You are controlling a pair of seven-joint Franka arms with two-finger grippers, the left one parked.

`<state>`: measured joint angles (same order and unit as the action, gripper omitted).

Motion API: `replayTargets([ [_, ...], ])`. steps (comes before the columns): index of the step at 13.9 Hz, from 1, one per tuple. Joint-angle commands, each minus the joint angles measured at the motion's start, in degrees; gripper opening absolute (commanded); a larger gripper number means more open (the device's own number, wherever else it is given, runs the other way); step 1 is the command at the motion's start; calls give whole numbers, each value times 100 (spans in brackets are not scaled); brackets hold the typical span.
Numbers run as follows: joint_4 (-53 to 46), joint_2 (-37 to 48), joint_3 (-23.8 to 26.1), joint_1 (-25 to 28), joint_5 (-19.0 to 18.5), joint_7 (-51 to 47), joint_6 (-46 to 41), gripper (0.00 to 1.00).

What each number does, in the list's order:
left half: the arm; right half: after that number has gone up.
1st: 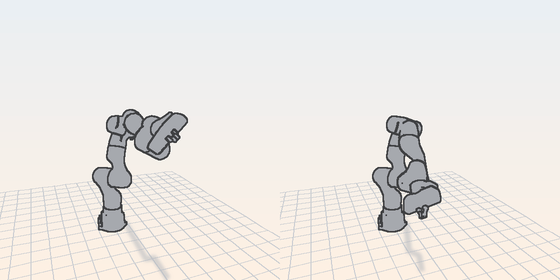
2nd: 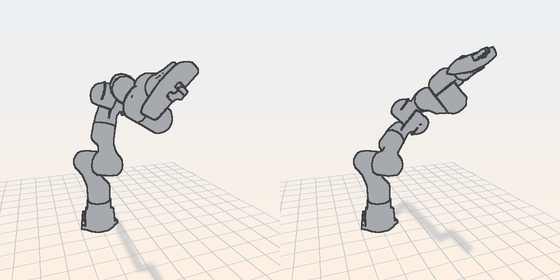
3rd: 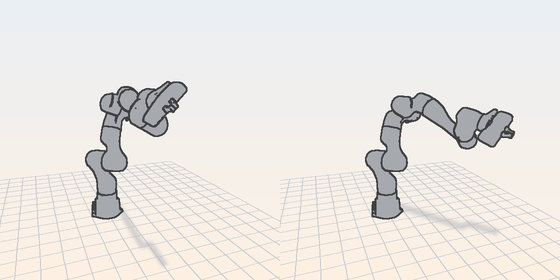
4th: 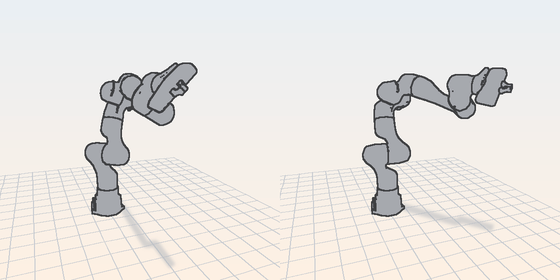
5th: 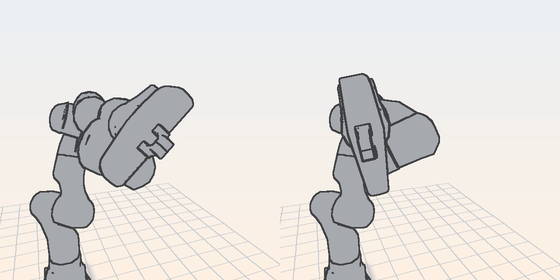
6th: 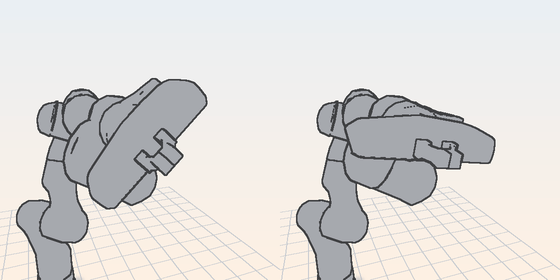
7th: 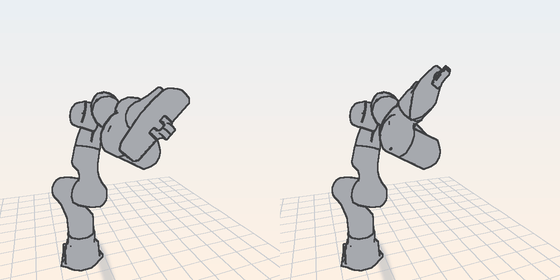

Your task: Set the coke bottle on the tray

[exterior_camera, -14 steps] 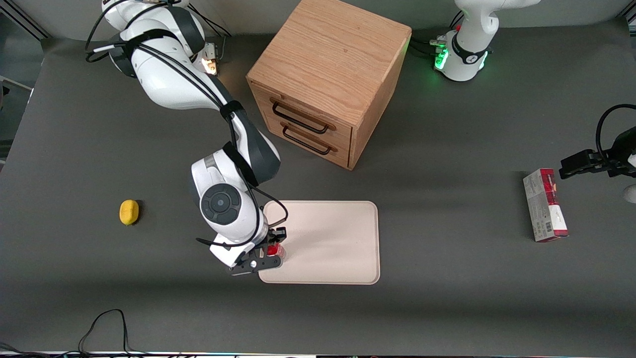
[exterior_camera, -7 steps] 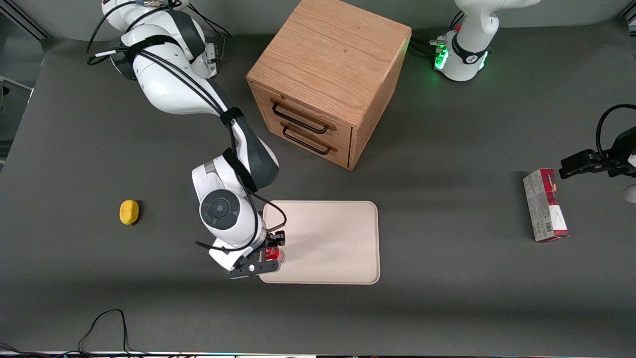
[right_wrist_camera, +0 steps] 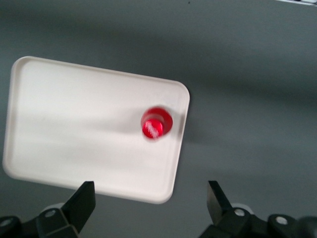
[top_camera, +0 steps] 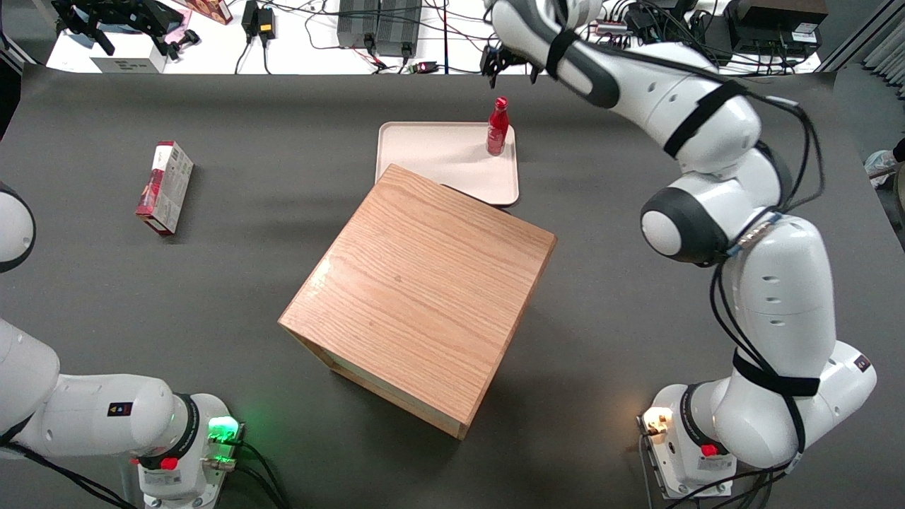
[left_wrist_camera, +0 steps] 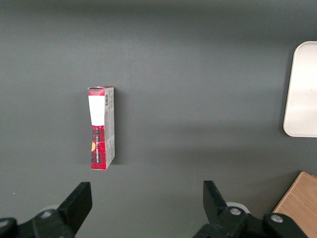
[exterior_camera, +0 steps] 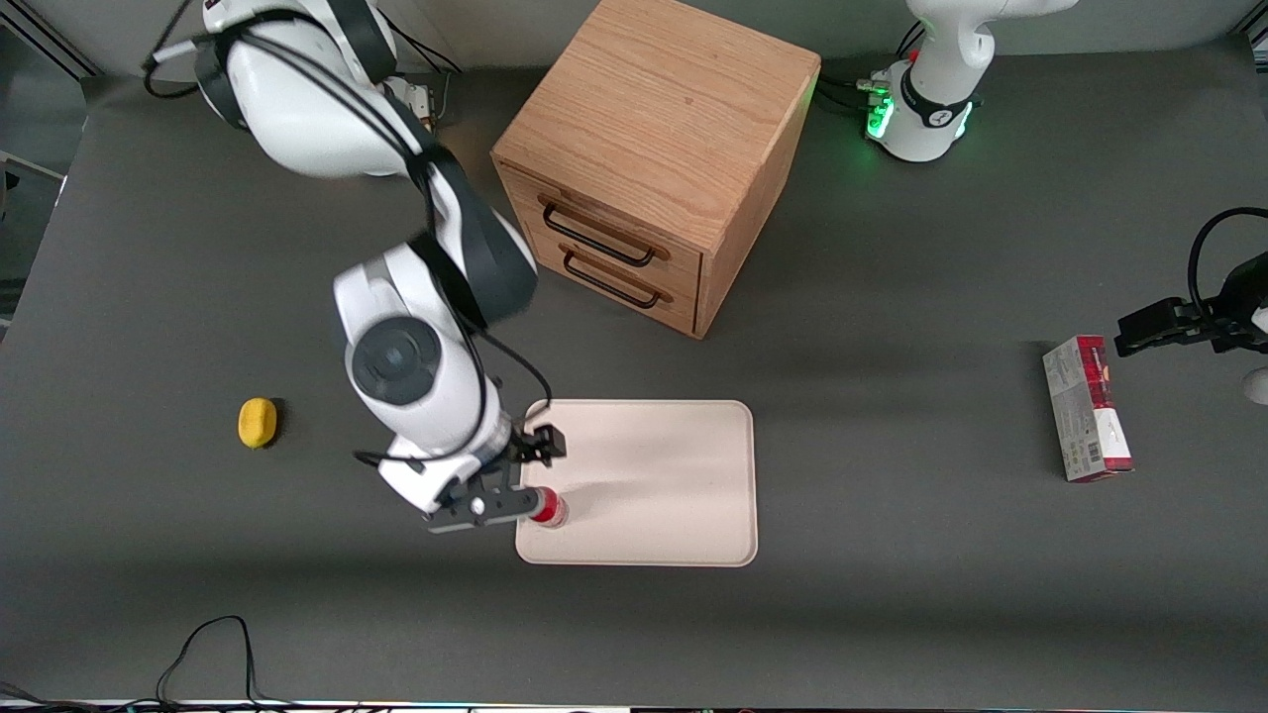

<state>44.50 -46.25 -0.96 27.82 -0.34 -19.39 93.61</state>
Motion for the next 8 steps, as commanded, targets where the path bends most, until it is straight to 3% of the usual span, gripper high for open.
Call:
replayTargets([
  [1,173,843,35,13,-63,-300,-596,100],
  [5,593,1792,8,-39,-89,-399,-1581,100],
  [8,1848,2802,-141,-311,-37,-329,-1574,100],
])
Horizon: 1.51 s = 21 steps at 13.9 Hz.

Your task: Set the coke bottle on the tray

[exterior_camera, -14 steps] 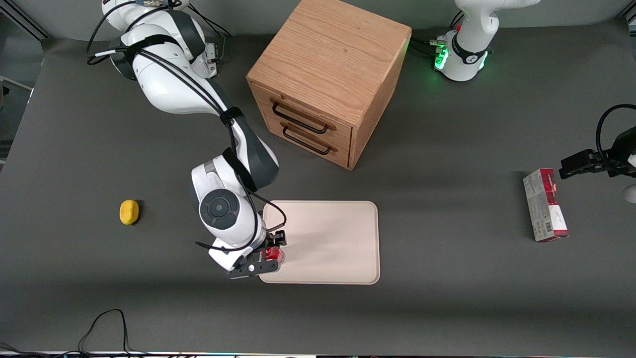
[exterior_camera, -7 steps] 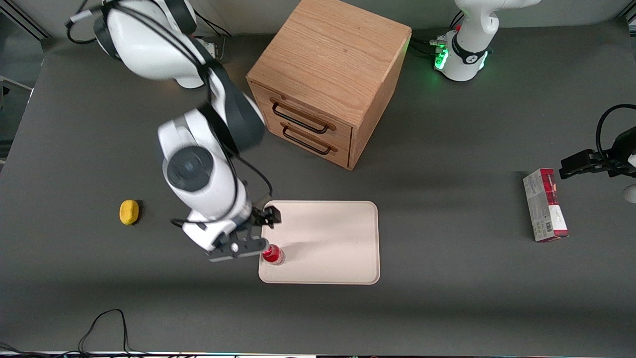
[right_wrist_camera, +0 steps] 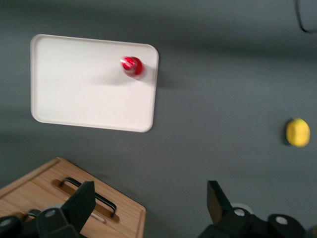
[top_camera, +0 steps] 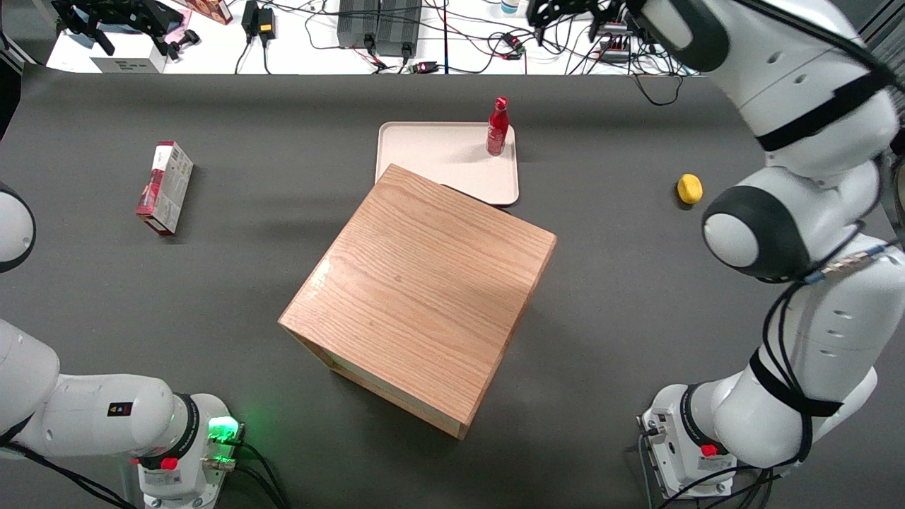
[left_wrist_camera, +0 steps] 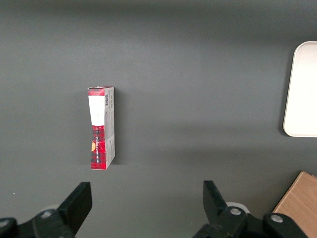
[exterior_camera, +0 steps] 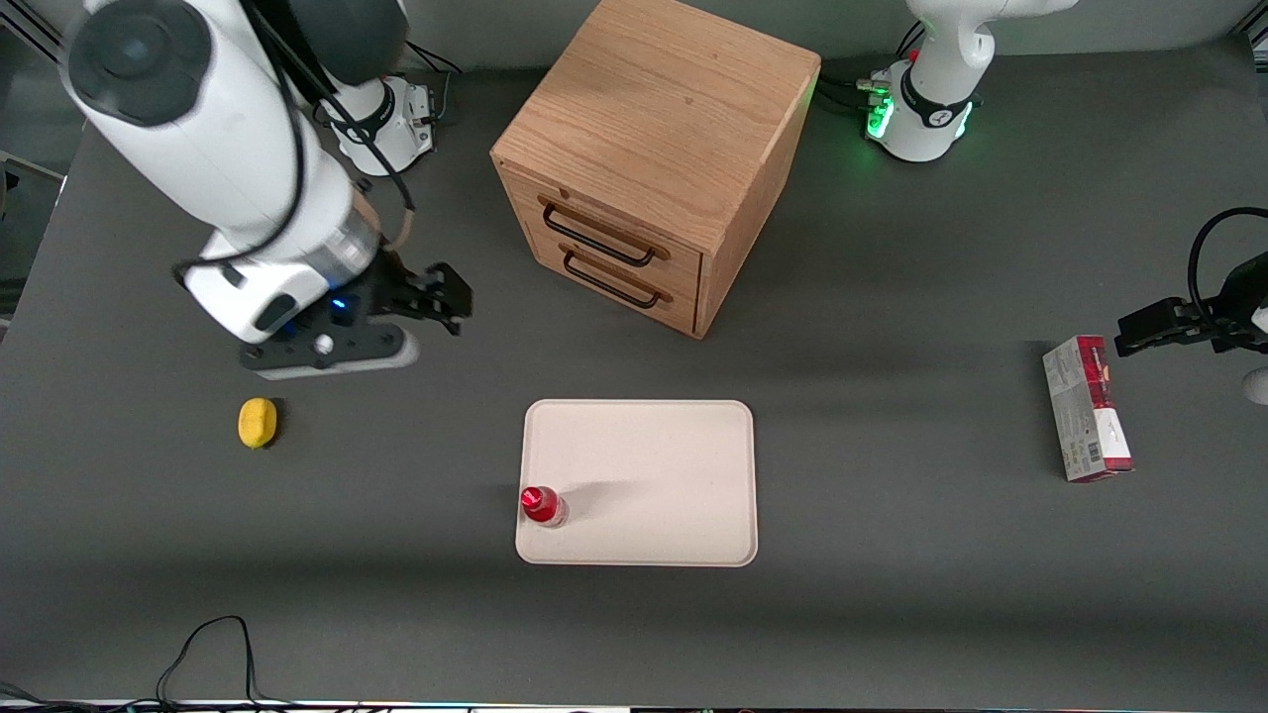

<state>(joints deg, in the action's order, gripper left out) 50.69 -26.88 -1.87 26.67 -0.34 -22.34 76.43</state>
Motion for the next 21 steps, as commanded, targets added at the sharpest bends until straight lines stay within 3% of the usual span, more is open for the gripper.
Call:
replayTargets([
  [1,1546,1147,-42,-406,-27,123,257,100],
  [5,2987,2080,-15,-1583,402,1011,951,100],
  [8,3684,2459,-24,-1945,456,1757,1278,100],
  [13,3720,2451,-138,-2113,193,1847,1251,100],
  [21,3949,2425,-349,-2122,192,2128,1524,100],
])
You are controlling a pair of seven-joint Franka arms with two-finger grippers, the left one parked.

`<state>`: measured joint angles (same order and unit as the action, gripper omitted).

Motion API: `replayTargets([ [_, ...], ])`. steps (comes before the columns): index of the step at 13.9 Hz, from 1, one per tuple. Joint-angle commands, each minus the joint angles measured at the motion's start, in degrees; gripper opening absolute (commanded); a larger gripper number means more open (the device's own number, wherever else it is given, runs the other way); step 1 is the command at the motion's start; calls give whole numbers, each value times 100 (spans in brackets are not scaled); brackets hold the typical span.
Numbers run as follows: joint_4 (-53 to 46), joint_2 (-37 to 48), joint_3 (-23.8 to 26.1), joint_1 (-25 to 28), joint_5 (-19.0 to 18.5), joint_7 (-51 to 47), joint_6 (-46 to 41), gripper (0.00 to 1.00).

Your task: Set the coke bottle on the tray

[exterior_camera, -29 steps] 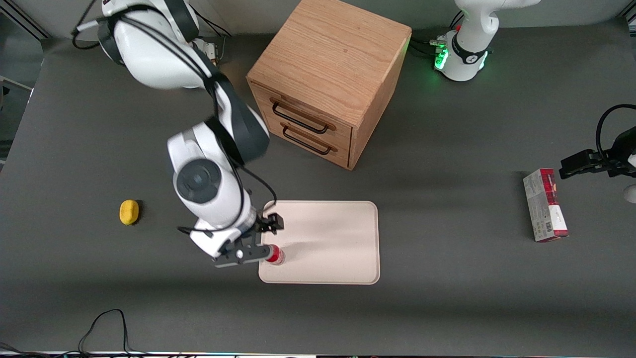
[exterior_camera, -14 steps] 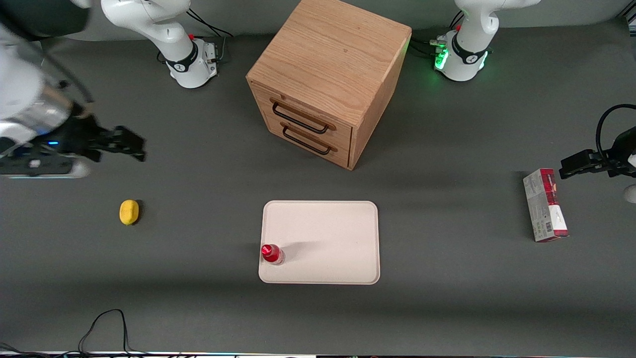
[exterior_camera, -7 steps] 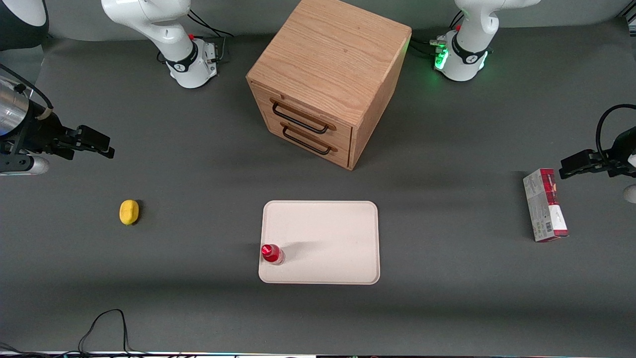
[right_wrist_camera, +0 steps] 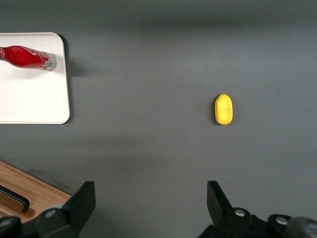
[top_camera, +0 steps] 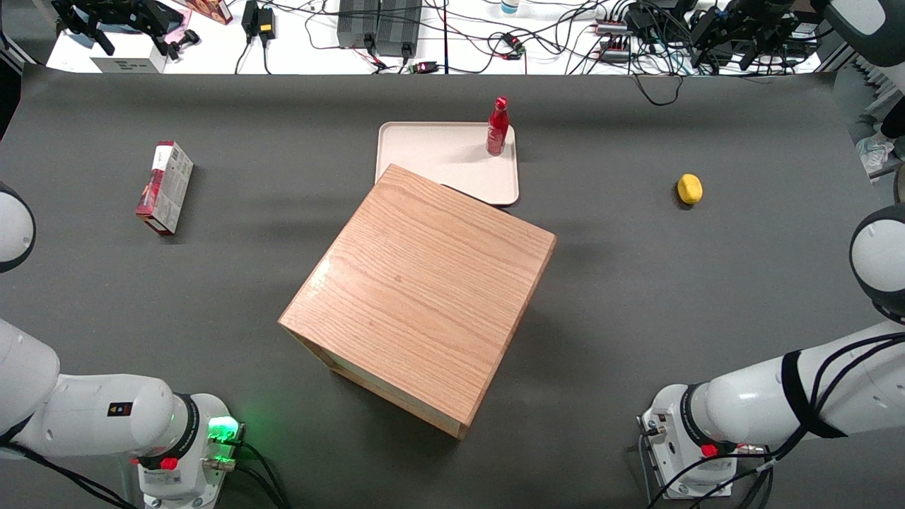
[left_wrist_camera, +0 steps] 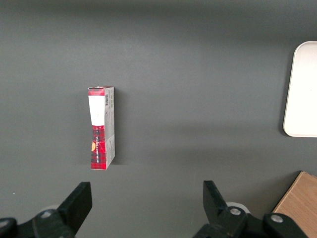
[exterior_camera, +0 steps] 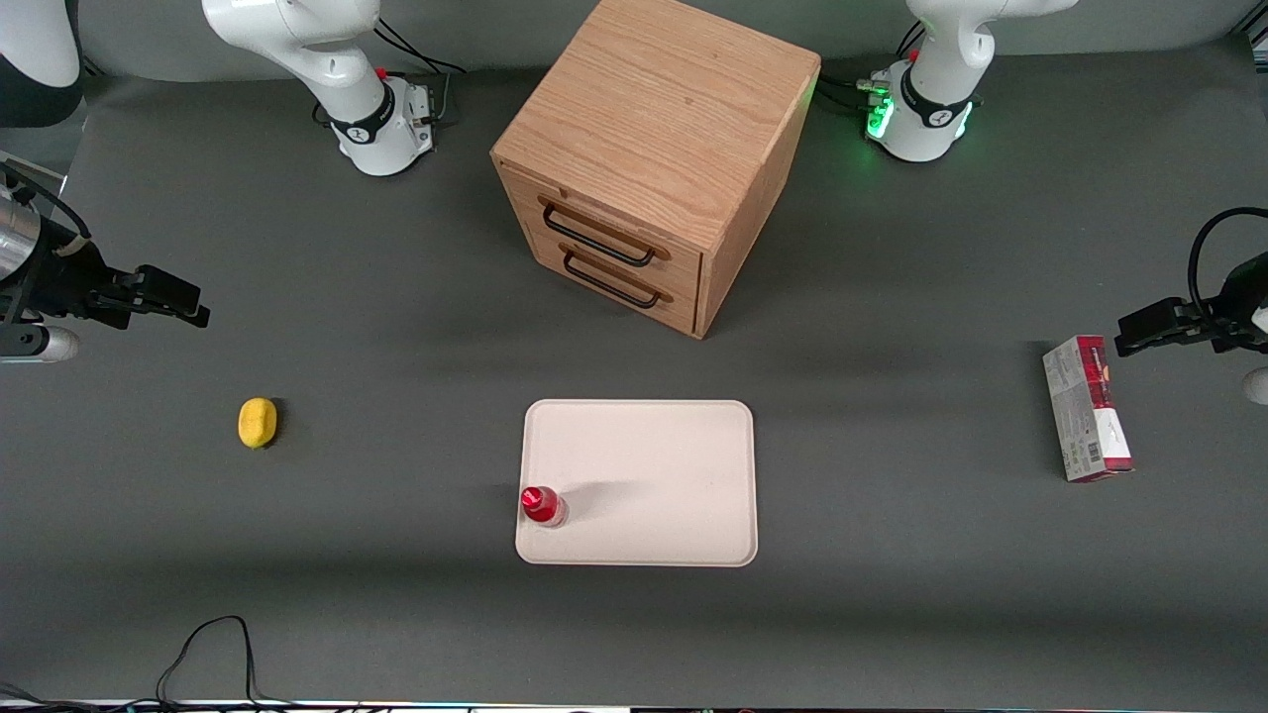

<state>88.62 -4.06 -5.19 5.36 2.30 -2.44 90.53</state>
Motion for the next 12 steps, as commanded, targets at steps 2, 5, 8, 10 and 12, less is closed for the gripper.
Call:
replayTargets([
  [2,112,142,-26,18,-98,104,96,100],
  [5,94,142,-17,61,-282,42,70,100],
  [8,68,142,-26,62,-301,42,61,100],
  [10,59,142,-26,62,-309,51,61,100],
  [12,59,142,-26,35,-344,60,61,100],
])
